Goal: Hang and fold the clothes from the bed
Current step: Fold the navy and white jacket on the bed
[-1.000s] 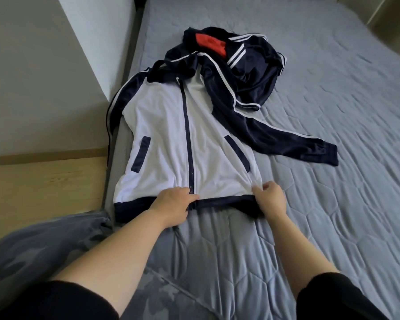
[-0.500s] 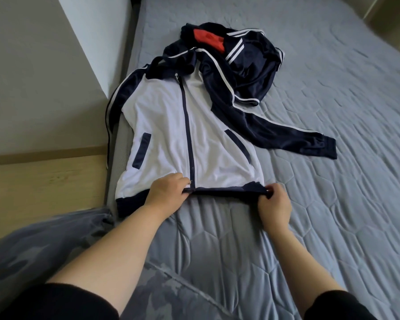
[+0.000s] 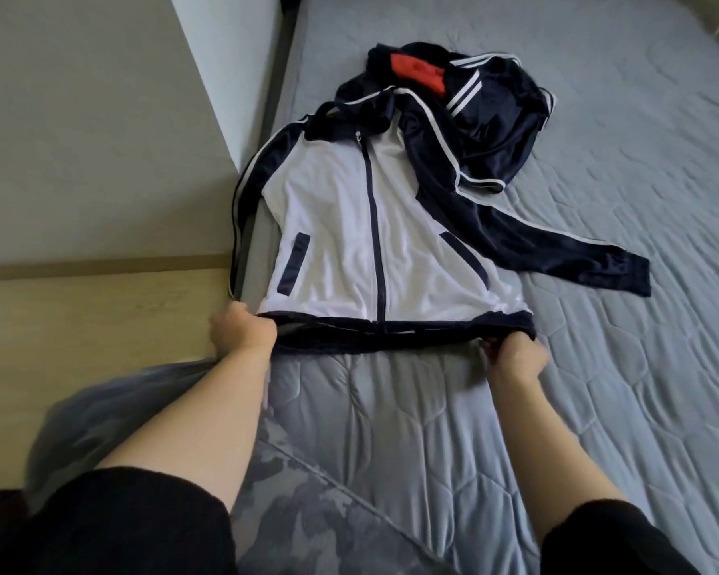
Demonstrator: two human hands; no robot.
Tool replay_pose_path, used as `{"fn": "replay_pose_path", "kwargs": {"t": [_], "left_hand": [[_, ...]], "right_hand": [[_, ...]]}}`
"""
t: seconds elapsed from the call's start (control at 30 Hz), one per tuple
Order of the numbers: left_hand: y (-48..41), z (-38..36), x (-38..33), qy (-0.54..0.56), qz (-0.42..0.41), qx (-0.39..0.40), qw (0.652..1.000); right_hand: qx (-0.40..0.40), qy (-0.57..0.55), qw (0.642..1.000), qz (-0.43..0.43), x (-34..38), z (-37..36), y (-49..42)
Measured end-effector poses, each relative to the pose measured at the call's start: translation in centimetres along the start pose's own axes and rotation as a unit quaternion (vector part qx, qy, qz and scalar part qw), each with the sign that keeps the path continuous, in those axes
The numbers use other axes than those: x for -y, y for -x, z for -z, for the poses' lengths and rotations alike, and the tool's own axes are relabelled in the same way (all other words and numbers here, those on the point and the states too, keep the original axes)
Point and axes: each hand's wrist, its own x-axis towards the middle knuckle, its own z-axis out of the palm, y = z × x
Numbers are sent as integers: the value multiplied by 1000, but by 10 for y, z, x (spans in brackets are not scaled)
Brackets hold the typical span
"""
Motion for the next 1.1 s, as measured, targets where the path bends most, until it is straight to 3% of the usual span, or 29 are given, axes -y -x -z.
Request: {"fn": "replay_pose_path", "kwargs": {"t": [0.1,0.17,0.27,0.33,0.43,0.47,0.53,0.63,0.67,0.7,0.8,0.87,0.93,1.0,1.03,1.07,1.1], "left_hand": [[3,-2,5,64,63,126,988],[8,-2,6,15,10,120,993],[9,1,9,-151,-105,79,980],[16,6,7,-264,-174,21,948],[32,0,-3,-385,-382,-71,837],[37,-4,-7,-390,-453,-63,799],[43,-10,-8,-388,-535,23,751],[48,-14,-3,-410,-499,193,738],[48,-15,-2,-421,-494,215,730],[48,-16,-1,-425,-498,221,723],[53,-20,-3,-418,-541,178,708],[57,-27,-6,-422,-572,150,687],[61,-32,-6,-444,-559,167,680],[58,-35,-7,-449,-520,218,693],[56,-33,-8,-433,-499,246,709],[54,-32,-8,-391,-482,265,738],[51,-31,-7,-320,-463,272,780]], "right_hand": [[24,47,998,-39,-8,-6,5],[38,135,990,-16,-16,-2,3],[-18,270,954,132,-20,12,-6],[-21,370,901,225,-21,23,-9],[19,527,745,410,-25,38,-13],[37,544,701,459,-26,42,-13],[70,542,678,492,-24,51,-15],[71,520,760,382,-16,56,-23],[64,531,759,371,-14,57,-23],[58,555,730,395,-14,56,-22],[108,600,578,542,-23,55,-15],[162,594,514,598,-29,56,-9],[199,616,486,587,-28,54,-9],[236,697,452,505,-21,48,-8],[257,730,424,469,-18,43,-11],[278,742,419,443,-14,39,-12],[299,731,442,425,-11,34,-11]]}}
